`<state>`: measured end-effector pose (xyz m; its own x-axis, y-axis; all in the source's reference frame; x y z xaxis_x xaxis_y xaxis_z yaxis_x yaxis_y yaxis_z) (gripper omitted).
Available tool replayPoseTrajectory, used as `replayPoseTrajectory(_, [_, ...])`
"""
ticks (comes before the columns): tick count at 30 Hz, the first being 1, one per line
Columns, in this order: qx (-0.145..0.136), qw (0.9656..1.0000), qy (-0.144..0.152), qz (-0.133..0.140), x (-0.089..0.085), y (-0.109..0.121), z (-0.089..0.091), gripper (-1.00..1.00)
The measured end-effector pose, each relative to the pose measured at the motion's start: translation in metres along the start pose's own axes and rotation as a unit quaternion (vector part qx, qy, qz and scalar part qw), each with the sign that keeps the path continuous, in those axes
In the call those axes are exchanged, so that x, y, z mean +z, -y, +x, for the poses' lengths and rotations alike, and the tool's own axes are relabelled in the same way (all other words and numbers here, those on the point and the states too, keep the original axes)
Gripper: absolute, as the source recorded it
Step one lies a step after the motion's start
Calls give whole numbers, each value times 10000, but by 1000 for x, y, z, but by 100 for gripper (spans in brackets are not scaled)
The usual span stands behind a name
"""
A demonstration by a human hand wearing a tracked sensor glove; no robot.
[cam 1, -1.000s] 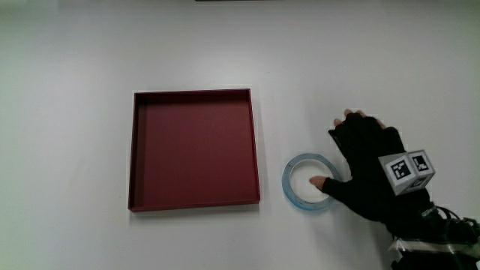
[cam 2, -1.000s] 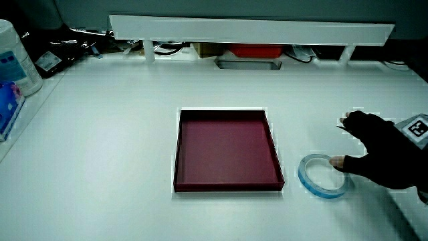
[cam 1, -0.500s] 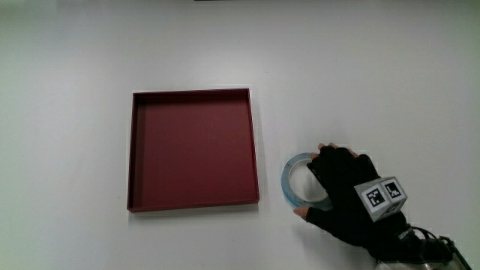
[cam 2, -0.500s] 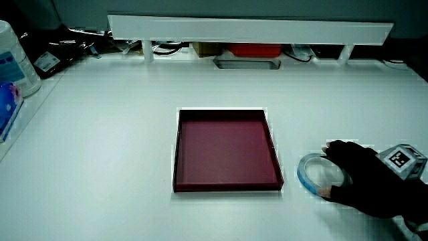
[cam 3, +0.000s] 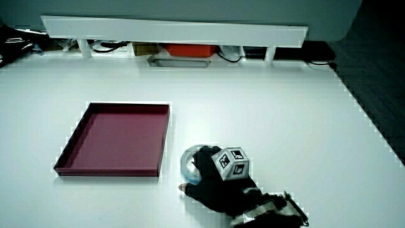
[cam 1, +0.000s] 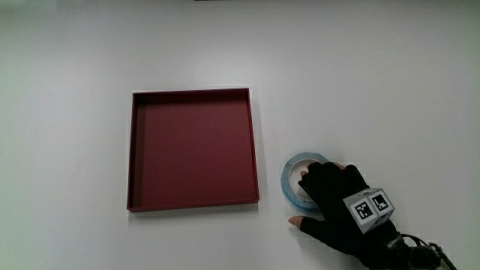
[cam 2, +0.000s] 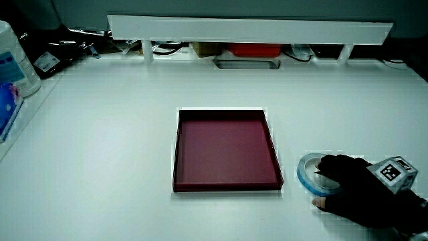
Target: Pick blue tape
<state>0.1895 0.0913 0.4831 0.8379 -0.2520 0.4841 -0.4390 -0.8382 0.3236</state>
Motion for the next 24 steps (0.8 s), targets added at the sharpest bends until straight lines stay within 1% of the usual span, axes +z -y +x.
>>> replayPoseTrajectory(5, [37,10000,88,8,-2,-1,-2,36])
replayPoseTrajectory(8, [69,10000,9,2,-1,-2,-4,45])
replayPoseTrajectory(15, [120,9999,10,87,0,-3,-6,67])
replayPoseTrajectory(17, [140,9998,122,55,-1,-3,-7,73])
replayPoseTrajectory(18, [145,9998,64,90,2,-3,-10,76])
replayPoseTrajectory(20, [160,9997,165,62,0,-3,-10,82])
replayPoseTrajectory(21, [154,9998,123,50,1,-3,-12,85])
replayPoseTrajectory(24, [212,9995,203,66,-1,-3,-13,94])
